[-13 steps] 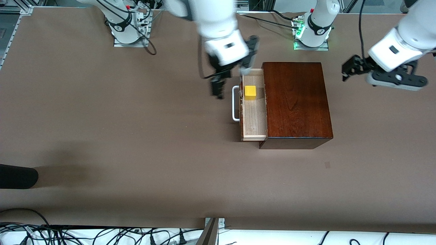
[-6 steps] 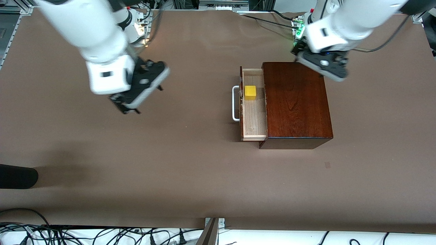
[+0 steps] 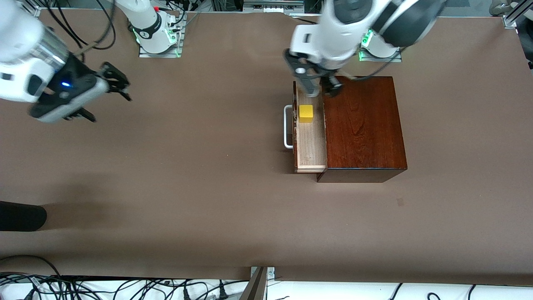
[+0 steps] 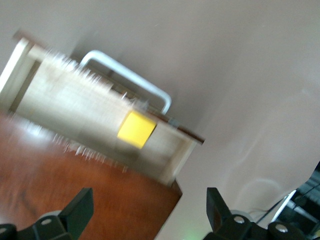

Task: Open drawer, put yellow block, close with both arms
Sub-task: 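Move the left gripper to the drawer front while the right gripper retracts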

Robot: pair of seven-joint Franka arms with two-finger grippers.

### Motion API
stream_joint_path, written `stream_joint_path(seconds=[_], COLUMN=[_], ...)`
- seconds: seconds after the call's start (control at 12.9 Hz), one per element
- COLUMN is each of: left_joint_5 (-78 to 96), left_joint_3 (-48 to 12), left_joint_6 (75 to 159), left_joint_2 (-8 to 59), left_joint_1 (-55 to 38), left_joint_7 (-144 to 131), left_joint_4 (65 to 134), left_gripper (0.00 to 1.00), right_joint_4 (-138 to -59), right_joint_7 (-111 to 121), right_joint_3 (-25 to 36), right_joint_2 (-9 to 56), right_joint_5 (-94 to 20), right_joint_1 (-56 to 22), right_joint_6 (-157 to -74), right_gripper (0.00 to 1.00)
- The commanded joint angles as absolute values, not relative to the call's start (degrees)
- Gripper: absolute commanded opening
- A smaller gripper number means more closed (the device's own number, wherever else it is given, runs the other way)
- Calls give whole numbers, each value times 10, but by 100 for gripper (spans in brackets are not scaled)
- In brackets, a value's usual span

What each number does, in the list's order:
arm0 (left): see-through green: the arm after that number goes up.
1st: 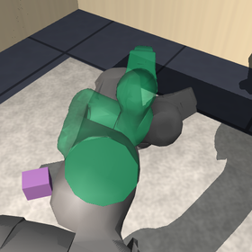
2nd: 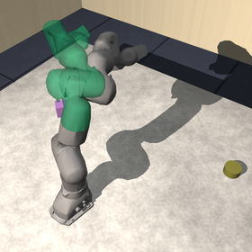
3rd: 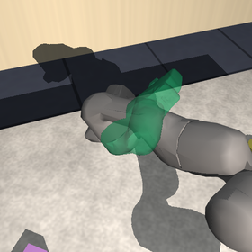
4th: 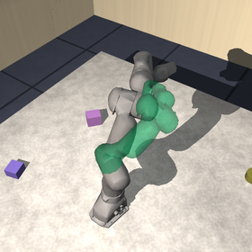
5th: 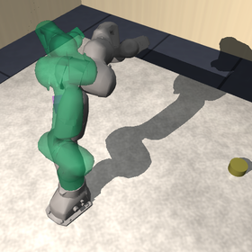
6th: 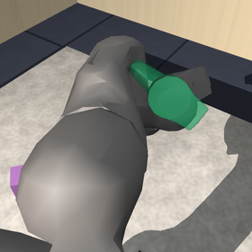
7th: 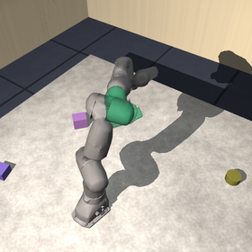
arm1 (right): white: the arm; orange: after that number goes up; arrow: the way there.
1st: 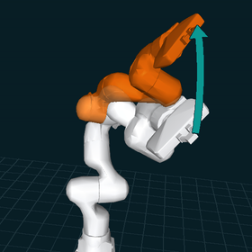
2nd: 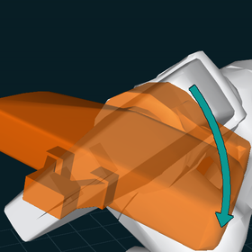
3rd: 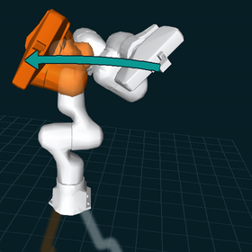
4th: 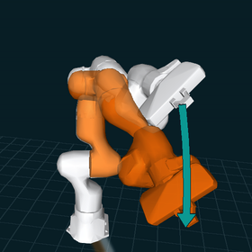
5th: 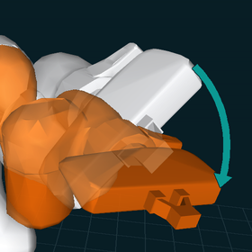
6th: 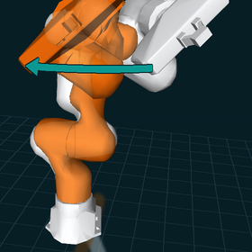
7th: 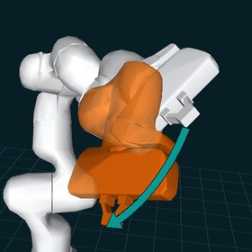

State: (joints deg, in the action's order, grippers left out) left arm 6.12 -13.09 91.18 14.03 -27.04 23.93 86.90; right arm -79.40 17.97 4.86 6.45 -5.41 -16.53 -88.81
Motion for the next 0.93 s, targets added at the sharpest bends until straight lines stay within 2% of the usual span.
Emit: stream_joint_path(seconds=[0.0,0.15,0.39,0.62,0.85], left_joint_5=[106,105,60,20,-14], left_joint_3=[-129,-142,-144,-143,-143], left_joint_6=[971,1040,1116,1154,1156], left_joint_2=[239,289,350,384,389], left_joint_1=[-282,-286,-305,-315,-319], left_joint_7=[388,442,550,559,564], left_joint_4=[813,813,818,824,836], left_gripper=[100,100,100,100,100], right_joint_4=[-897,-938,-946,-940,-940], right_joint_7=[142,110,83,76,76], right_joint_3=[33,30,29,29,29], right_joint_2=[-13,-35,-33,-29,-27], right_joint_5=[-58,-36,-24,-9,3], right_joint_1=[-123,-105,-98,-103,-104], right_joint_6=[-904,-904,-904,-905,-906], right_gripper=[100,100,100,100,100])
